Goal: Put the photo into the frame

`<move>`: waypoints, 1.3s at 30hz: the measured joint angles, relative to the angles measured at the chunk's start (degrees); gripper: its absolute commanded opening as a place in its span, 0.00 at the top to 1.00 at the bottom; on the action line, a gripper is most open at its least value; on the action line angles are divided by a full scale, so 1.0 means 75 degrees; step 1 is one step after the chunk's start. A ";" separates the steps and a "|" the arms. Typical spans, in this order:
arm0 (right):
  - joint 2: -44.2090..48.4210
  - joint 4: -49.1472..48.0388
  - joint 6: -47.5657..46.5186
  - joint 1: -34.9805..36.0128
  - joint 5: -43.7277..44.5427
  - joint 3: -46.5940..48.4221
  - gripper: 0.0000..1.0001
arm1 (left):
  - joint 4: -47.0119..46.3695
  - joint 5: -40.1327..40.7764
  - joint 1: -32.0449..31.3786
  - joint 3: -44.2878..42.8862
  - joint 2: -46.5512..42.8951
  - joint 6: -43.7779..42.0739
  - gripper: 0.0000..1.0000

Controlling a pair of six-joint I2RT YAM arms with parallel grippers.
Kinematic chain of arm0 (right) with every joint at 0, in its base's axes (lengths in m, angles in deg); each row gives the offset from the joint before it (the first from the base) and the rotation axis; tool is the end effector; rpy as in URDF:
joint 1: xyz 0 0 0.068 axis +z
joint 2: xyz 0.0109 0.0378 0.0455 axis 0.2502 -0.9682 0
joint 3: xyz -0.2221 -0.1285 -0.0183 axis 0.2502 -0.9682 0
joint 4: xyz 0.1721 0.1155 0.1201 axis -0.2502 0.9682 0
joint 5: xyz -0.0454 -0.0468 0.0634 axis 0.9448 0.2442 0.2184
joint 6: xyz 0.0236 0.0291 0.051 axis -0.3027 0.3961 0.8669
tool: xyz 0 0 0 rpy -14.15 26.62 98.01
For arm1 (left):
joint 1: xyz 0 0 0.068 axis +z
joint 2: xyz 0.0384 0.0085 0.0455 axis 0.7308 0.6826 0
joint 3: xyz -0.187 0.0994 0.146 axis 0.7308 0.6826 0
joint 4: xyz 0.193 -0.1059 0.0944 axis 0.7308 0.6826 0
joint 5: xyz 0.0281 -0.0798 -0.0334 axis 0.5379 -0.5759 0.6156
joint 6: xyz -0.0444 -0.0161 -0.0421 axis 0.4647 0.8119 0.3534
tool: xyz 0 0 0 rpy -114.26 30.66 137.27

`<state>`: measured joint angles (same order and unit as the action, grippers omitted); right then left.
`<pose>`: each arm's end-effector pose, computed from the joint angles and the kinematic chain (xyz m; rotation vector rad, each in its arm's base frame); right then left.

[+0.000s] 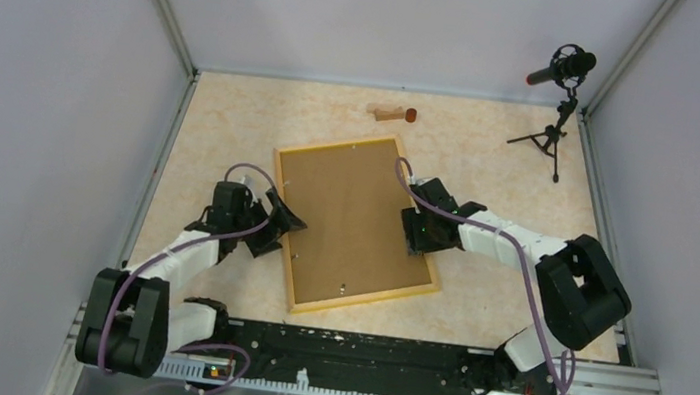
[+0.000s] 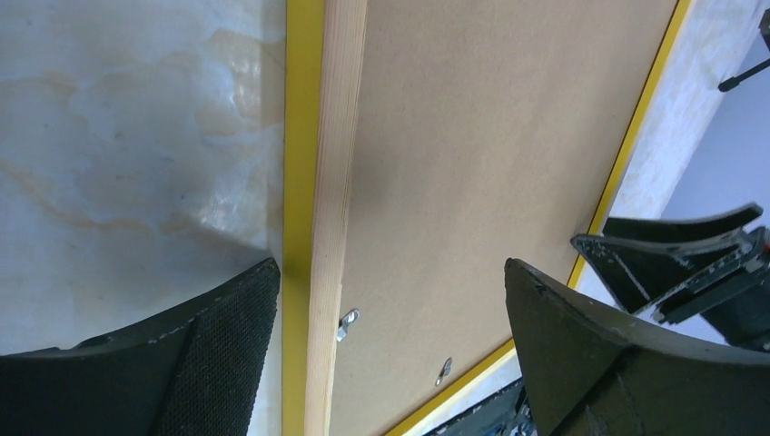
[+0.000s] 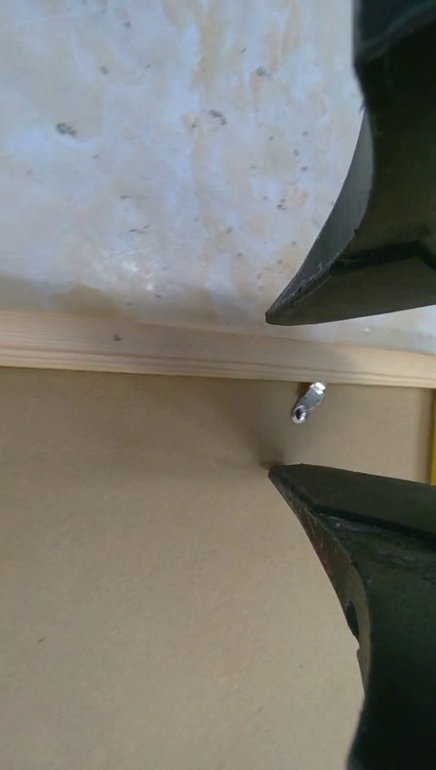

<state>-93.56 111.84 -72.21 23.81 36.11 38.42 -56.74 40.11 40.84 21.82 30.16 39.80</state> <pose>0.2246 0.1676 0.1595 -0.4309 2.6400 0.1047 0.2007 -0.0409 0.1466 -0.7055 2.4127 -0.9047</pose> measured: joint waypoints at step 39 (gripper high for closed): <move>-0.0201 0.1116 0.1886 -0.0877 -0.0731 0.2824 0.15 | 0.0323 0.1017 -0.3080 -0.3037 -0.0769 -0.2209 0.02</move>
<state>-95.07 120.21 -58.07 17.24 30.63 59.60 -54.31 47.74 17.74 -0.96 24.39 23.24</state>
